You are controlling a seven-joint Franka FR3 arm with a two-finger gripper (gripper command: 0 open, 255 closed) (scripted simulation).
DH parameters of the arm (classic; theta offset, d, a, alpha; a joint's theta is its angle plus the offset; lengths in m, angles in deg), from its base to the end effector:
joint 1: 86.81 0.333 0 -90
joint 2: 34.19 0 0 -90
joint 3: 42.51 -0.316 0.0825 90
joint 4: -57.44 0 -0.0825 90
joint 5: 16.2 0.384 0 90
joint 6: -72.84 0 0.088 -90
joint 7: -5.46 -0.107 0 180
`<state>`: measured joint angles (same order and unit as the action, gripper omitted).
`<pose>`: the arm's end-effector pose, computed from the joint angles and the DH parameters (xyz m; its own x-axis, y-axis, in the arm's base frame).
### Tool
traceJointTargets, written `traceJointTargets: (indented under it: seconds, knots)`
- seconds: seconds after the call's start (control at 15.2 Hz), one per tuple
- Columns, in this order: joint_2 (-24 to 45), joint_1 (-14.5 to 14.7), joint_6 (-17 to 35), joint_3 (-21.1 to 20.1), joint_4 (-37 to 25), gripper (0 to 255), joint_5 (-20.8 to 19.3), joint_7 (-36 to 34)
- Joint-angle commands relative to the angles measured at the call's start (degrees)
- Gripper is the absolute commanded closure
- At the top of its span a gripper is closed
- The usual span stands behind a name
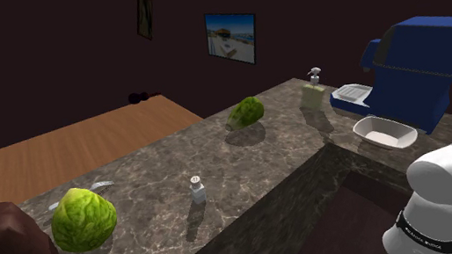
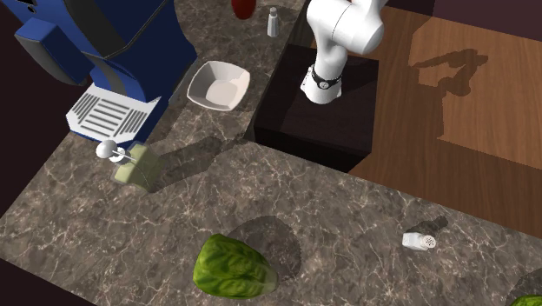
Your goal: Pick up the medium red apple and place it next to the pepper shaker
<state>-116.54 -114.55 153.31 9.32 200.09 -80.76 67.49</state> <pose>-0.1309 -0.3461 0.4791 0.9937 0.0308 -0.1078 0.0496 -0.9831 0.1764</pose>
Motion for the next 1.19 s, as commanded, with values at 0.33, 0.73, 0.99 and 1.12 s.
traceJointTargets:
  seconds: [0.33, 0.73, 0.99, 1.12]
  knots:
    - [-1.96, -1.60, 2.54, 4.29, 4.02, 255, -3.96, -0.62]
    - [-2.99, -2.66, 4.14, 7.31, 6.28, 255, -6.72, -0.91]
    - [-2.99, -2.66, 4.14, 7.31, 6.28, 255, -6.72, -0.91]
    - [-2.99, -2.66, 4.14, 7.31, 6.28, 255, -6.72, -0.91]
